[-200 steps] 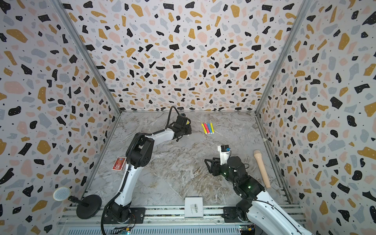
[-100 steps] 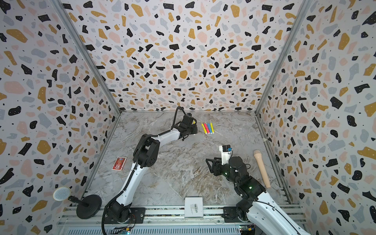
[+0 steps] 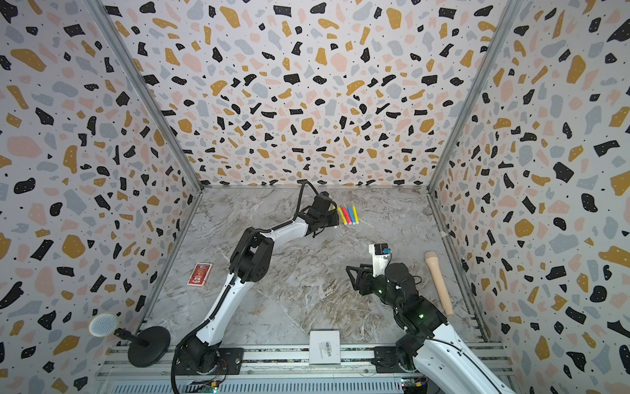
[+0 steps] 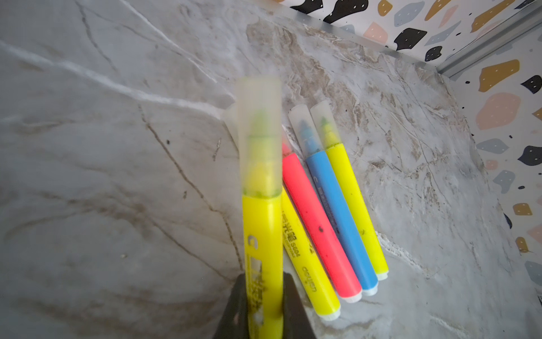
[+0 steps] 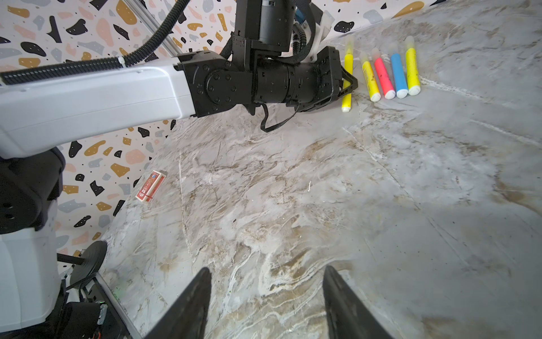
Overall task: Insert the pens into the pen caps
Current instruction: 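Lower the capped highlighter beside the pen row and open the left gripper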
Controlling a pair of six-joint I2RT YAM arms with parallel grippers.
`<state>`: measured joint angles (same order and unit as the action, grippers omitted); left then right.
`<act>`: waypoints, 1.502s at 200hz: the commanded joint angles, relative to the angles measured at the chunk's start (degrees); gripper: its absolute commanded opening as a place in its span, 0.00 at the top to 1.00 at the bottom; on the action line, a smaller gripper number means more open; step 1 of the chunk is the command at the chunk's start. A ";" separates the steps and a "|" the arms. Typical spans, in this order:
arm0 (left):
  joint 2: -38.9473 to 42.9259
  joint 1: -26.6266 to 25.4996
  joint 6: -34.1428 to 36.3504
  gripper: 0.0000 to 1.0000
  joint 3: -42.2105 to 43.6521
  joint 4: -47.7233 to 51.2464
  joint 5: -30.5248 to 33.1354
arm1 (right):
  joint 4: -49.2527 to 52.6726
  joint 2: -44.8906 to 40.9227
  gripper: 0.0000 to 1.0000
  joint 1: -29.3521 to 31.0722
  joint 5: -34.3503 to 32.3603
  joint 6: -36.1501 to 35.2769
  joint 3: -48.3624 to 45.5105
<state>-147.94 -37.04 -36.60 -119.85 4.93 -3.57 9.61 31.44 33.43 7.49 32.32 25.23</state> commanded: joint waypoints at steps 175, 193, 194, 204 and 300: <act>-1.75 -0.50 -1.96 0.64 -4.35 -1.76 -4.71 | 0.72 -1.55 0.39 -0.48 1.26 1.34 1.31; -0.54 -0.49 -1.50 0.64 -3.30 -2.03 -4.34 | 0.66 -1.42 0.39 -0.47 1.38 1.52 1.17; -0.48 -0.49 -1.44 0.64 -3.25 -2.03 -4.30 | 0.63 -1.40 0.39 -0.47 1.39 1.52 1.19; 0.41 -0.45 -1.22 0.64 -2.54 -2.09 -3.93 | 0.51 -1.40 0.39 -0.47 1.34 1.64 1.22; 22.28 0.11 4.34 0.51 21.73 -16.53 -2.31 | 2.54 5.05 0.29 -1.49 -5.09 -2.07 5.65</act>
<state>-134.56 -37.28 -35.40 -103.88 -2.02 -6.94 11.03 35.24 32.73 6.35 31.94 27.29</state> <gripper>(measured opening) 0.472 0.704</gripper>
